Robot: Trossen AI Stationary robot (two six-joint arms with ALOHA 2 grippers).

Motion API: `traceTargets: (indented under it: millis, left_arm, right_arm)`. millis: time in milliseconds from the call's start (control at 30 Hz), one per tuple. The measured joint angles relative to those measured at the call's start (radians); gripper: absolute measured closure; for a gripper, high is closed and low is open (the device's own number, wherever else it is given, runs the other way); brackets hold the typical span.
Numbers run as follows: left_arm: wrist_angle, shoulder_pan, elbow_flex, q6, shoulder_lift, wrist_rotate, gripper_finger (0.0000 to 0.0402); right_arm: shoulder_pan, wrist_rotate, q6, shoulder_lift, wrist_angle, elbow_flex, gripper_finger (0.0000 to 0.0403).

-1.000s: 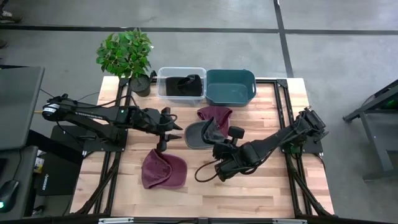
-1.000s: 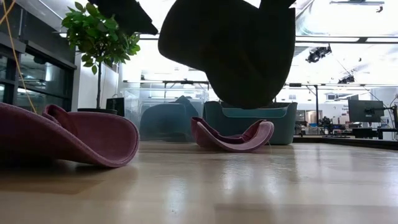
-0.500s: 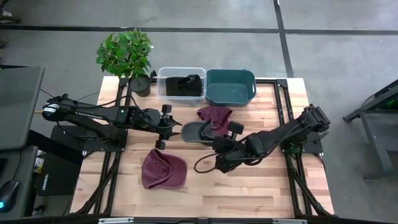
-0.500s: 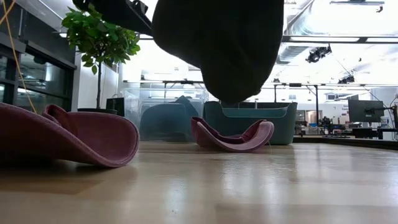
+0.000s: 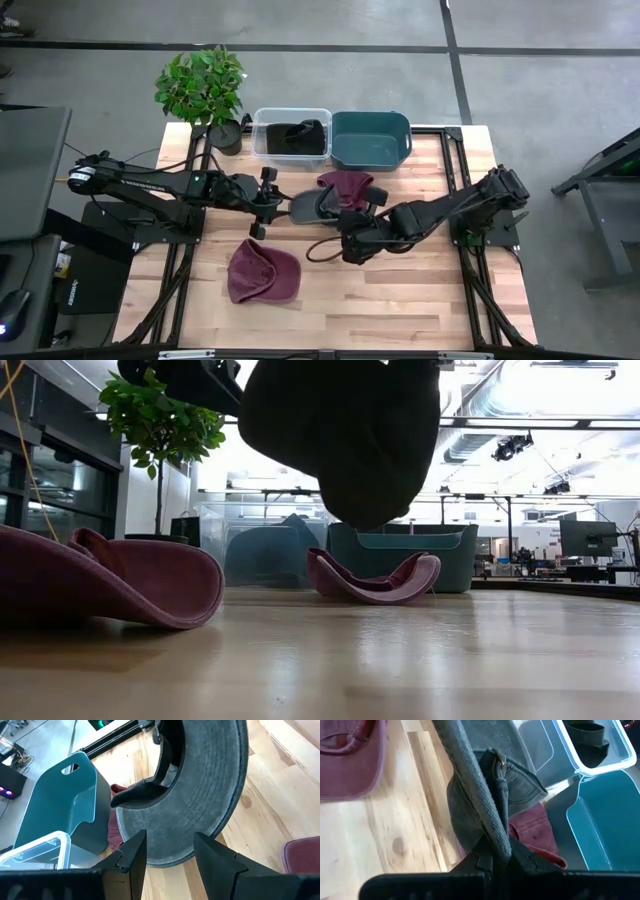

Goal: Pick & Place hat
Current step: Put the black cap into the transparent bin

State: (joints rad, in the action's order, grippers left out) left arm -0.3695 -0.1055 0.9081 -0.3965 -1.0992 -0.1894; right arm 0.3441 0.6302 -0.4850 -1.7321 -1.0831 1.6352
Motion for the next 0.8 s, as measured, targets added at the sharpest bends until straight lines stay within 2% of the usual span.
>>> traceTargets:
  millis: [167, 400, 800]
  left_arm:
    - [0.0, -0.019, 0.0, -0.031, 0.0, -0.03, 0.0254]
    - [0.003, -0.047, 0.0, -0.079, 0.0, -0.162, 0.0254]
    - [0.001, -0.046, 0.0, -0.1, 0.0, -0.161, 0.0254]
  right_arm:
    - [-0.025, 0.006, 0.036, 0.0, -0.037, 0.0, 0.0393]
    - [-0.051, 0.002, 0.075, 0.0, -0.021, 0.0, 0.0393]
    - [-0.06, -0.021, 0.168, 0.0, 0.16, 0.0, 0.0393]
